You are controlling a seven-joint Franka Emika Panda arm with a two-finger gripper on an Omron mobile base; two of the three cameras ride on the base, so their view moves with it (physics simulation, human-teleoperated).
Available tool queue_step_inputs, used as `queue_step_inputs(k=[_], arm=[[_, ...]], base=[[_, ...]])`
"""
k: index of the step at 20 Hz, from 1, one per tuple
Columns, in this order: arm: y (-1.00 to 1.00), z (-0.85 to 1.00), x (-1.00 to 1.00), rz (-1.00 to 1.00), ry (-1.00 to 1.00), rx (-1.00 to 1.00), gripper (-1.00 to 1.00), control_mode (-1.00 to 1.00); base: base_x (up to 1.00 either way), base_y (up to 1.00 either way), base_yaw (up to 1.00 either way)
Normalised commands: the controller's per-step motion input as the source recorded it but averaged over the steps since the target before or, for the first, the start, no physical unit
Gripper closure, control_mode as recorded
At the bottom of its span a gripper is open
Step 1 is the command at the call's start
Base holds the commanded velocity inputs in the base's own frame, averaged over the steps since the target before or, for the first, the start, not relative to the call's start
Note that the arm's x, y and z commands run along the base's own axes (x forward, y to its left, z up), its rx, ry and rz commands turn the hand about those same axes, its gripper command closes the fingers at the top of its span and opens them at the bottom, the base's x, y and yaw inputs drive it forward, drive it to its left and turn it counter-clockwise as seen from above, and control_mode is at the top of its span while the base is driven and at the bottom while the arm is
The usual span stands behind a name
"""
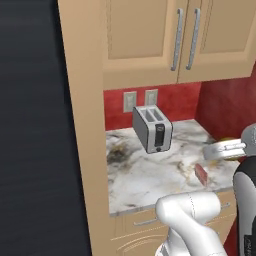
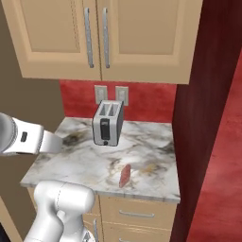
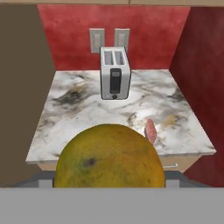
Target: Open the fridge, remove the orange, tomato, and steak, and place them on any counter.
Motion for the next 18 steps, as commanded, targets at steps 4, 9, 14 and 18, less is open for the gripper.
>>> queue_step_inputs(k=[4, 9, 14, 18], arm=[[0.0, -0.29, 0.43, 0.02, 0.13, 0.0, 1.0, -1.0], [0.0, -0.49, 0.77, 0.02, 0.3, 0.0, 1.0, -1.0], [0.0, -0.64, 0.75, 0.01, 0.11, 0.0, 1.0, -1.0], [0.0, -0.68, 0.78, 0.0, 0.04, 0.0, 1.0, -1.0]], base=[[0.12, 0.0, 0.0], [0.0, 0.0, 0.0], [0.0, 0.0, 0.0], [0.0, 0.0, 0.0]])
